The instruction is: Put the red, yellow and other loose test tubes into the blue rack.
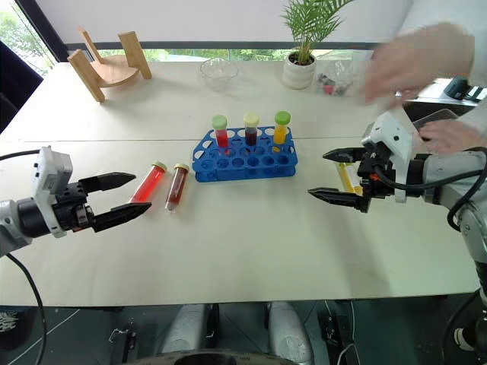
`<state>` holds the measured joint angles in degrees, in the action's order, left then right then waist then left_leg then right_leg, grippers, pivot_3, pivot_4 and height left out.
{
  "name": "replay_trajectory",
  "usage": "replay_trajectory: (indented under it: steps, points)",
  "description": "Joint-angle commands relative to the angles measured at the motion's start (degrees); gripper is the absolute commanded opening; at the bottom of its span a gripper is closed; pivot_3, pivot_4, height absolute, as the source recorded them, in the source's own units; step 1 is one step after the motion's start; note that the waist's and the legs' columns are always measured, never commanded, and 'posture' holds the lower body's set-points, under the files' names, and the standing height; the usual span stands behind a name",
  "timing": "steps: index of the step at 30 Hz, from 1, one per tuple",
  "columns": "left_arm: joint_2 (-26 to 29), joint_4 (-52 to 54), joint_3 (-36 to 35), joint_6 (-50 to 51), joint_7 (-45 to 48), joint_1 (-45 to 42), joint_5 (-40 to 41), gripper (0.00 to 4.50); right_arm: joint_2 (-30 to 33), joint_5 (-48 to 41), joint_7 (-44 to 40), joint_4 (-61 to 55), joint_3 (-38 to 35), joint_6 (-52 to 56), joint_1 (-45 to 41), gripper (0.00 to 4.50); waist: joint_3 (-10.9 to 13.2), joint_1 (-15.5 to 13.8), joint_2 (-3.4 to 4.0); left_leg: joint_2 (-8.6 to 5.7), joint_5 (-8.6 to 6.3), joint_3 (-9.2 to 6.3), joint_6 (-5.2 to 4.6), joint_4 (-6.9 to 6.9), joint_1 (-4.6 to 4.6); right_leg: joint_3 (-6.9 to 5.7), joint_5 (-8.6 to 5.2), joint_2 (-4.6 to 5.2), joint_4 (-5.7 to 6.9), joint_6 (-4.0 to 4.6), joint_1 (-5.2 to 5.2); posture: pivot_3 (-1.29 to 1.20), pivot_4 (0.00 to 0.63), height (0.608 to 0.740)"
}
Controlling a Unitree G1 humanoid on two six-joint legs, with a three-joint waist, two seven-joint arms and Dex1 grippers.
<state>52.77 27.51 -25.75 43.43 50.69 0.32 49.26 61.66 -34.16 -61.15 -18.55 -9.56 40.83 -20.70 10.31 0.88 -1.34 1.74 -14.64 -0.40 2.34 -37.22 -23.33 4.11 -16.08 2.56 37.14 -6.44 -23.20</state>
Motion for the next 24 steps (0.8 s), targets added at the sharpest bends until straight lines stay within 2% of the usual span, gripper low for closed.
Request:
replay_trajectory:
  steps: [1,24]
  points:
    - [0.83,0.53,-2.17,-0.46,0.51,-0.46,0.71,4.44,0.90,0.51,-0.56,0.03,-0.50,-0.83,-1.30,4.50,0.00,0.00,0.00,0.00,0.00,0.00,0.00,0.00,0.00,0.00,0.00,0.00,0.00,0.00,0.00,0.00,0.150,0.740]
    - [-0.18,1.37,-0.07,0.42,-1.77,-3.17,2.00,4.44,-0.23,4.70,0.41,2.30,3.51,-0.69,-4.53,4.50,0.00,0.04,0.01,0.00,0.00,0.01,0.00,0.00,0.00,0.01,0.01,0.00,0.01,-0.01,-0.01,0.00,0.150,0.740]
